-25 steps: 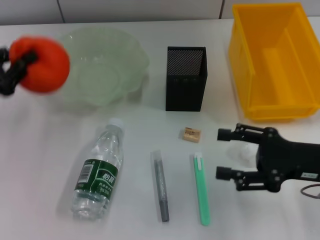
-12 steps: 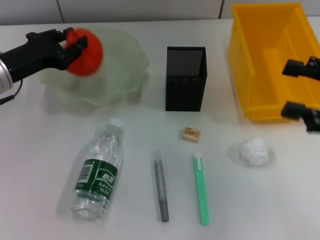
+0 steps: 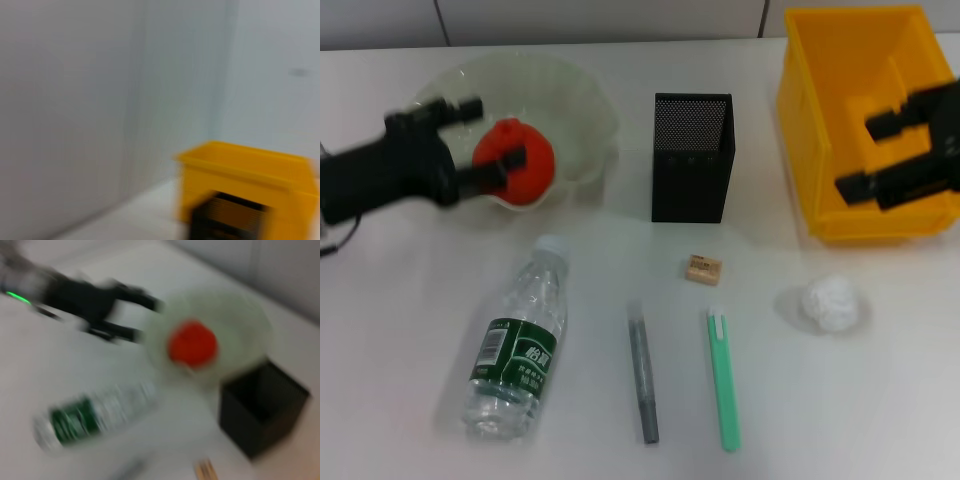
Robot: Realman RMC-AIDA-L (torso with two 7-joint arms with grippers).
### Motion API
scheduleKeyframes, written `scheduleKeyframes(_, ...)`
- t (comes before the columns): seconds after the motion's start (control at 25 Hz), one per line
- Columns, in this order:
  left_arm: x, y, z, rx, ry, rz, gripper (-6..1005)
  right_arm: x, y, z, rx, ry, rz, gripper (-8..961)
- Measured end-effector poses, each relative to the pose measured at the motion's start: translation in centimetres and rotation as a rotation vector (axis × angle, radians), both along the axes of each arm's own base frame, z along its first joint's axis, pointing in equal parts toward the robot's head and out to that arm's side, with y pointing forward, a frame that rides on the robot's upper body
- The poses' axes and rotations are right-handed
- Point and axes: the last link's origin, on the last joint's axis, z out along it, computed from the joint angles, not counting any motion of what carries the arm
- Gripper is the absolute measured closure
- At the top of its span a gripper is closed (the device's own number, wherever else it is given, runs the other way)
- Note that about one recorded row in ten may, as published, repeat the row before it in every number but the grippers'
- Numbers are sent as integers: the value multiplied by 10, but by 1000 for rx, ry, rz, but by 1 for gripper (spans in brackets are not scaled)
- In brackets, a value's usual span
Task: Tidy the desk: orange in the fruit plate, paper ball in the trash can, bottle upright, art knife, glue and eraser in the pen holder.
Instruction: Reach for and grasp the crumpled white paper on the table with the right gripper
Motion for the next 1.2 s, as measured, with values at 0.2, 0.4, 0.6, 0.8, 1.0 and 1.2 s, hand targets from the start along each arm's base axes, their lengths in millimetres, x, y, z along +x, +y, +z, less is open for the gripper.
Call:
scheduleKeyframes(0.2, 2, -34, -12, -137, -3, -95, 205, -13, 5, -32, -44, -271, -155, 148)
scheduleKeyframes(0.4, -6, -47, -20, -162, -6, -87, 163, 1, 11, -71, -93, -431, -219, 166)
scheduleKeyframes(0.6, -7, -49, -21, -166, -10, -80, 164, 20, 23, -96, -90, -484, -267, 184)
scheduleKeyframes(0.8, -8, -49, -22, -166, -9, -77, 164, 34, 33, -113, -100, -492, -301, 202)
scheduleKeyframes(1.0, -8, -49, -22, -165, -9, -75, 163, 48, 41, -135, -123, -511, -319, 221)
scheduleKeyframes(1.2, -8, -48, -22, -164, -8, -72, 164, 55, 45, -149, -143, -505, -332, 239)
